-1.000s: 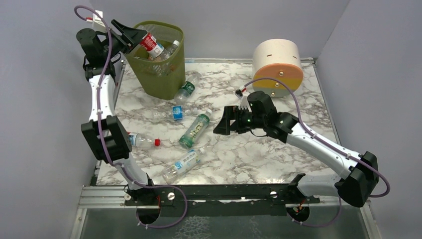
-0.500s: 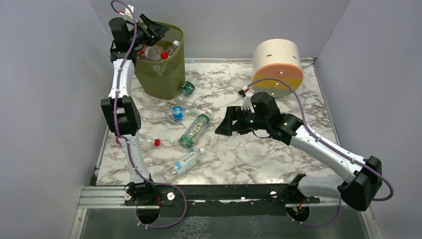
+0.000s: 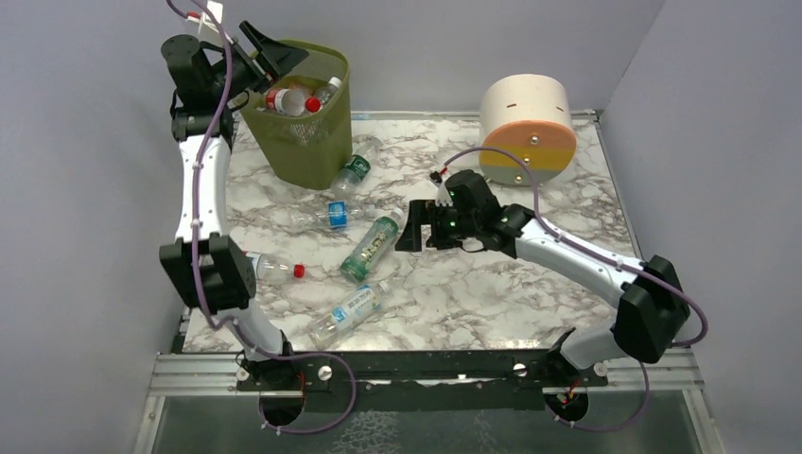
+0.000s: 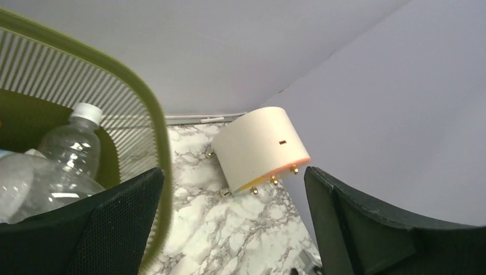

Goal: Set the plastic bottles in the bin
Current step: Pick up the plastic bottle at the center of the board.

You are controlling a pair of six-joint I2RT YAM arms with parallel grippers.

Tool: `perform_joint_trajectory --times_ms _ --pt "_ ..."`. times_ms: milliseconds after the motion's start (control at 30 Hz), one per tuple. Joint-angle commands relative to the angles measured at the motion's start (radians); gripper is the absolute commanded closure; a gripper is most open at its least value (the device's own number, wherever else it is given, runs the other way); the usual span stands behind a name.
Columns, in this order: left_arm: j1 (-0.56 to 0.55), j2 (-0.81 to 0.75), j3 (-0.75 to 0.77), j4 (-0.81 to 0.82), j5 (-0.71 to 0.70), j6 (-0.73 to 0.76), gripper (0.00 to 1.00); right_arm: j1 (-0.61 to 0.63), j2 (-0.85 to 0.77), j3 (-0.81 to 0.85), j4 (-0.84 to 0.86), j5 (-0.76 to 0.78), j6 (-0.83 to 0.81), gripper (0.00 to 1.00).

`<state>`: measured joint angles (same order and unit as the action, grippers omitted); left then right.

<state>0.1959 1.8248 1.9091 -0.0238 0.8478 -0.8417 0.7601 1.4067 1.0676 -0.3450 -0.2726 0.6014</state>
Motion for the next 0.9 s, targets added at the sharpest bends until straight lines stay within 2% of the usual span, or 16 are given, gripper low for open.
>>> perform_joint_trajectory --times_ms 0,233,400,567,867 --pt "-0.004 -0.246 -0.214 0.007 0.034 0.072 0.01 0.007 0.094 0.068 0.084 0.001 0.021 0.01" --pt "-0.006 -0.572 -0.653 -0.005 0.009 0.101 0.01 0.007 0.259 0.129 0.135 0.008 0.091 0.00" --pt "-0.011 -0.754 -0.859 -0.072 -0.006 0.135 0.01 0.007 0.385 0.180 0.176 0.005 0.152 0.00" --pt "-0.013 -0.833 -0.965 -0.156 -0.012 0.201 0.01 0.004 0.505 0.252 0.187 0.001 0.205 0.00" --pt "-0.013 -0.915 -1.044 -0.261 0.011 0.267 0.01 -0.008 0.664 0.395 0.152 0.038 0.242 0.00"
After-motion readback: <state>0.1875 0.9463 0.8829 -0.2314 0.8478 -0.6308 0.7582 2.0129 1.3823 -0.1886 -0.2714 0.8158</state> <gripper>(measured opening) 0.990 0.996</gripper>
